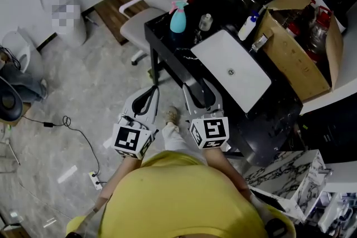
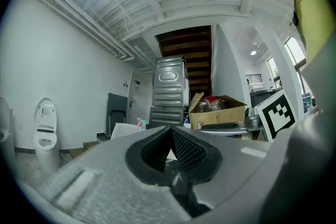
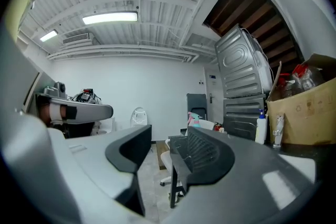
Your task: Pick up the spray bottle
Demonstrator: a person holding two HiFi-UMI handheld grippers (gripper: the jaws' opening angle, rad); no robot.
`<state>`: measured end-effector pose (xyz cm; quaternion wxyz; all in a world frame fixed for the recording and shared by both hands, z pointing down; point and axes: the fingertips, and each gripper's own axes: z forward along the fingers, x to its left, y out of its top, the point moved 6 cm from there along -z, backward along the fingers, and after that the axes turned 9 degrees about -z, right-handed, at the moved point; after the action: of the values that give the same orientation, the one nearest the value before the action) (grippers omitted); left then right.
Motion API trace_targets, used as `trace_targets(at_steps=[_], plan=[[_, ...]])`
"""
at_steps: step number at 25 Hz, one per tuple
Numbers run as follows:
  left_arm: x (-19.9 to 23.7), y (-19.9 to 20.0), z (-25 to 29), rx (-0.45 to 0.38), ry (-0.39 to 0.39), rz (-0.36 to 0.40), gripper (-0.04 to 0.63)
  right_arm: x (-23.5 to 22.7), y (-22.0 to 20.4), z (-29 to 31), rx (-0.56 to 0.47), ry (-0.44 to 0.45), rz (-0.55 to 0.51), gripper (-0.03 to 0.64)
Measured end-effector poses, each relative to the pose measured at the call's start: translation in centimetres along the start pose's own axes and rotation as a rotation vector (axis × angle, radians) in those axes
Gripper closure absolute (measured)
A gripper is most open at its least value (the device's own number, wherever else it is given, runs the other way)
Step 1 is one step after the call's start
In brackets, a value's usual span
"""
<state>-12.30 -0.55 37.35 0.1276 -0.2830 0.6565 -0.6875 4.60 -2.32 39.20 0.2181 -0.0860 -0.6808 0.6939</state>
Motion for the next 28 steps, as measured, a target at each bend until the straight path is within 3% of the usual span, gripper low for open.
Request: trace_targets(at_steps=[7,13,28], plan=[[5.3,0.8,8.6,-0.026,-0.007,-0.001,0.594,-4.8,-0.4,10.1,0.007,0.015,-0.039,0.392],[9.3,1.4,15.0,0.000,0.007,-0.030,0.594,-8.0,-1.5,18.0,0.041,0.057,-0.049,0.367],[15.8,1.4,26.3,0.040,0.041,0.000,0.594,-12.1,-6.7,30.4,0.138,0.175,-0.054,0.300]])
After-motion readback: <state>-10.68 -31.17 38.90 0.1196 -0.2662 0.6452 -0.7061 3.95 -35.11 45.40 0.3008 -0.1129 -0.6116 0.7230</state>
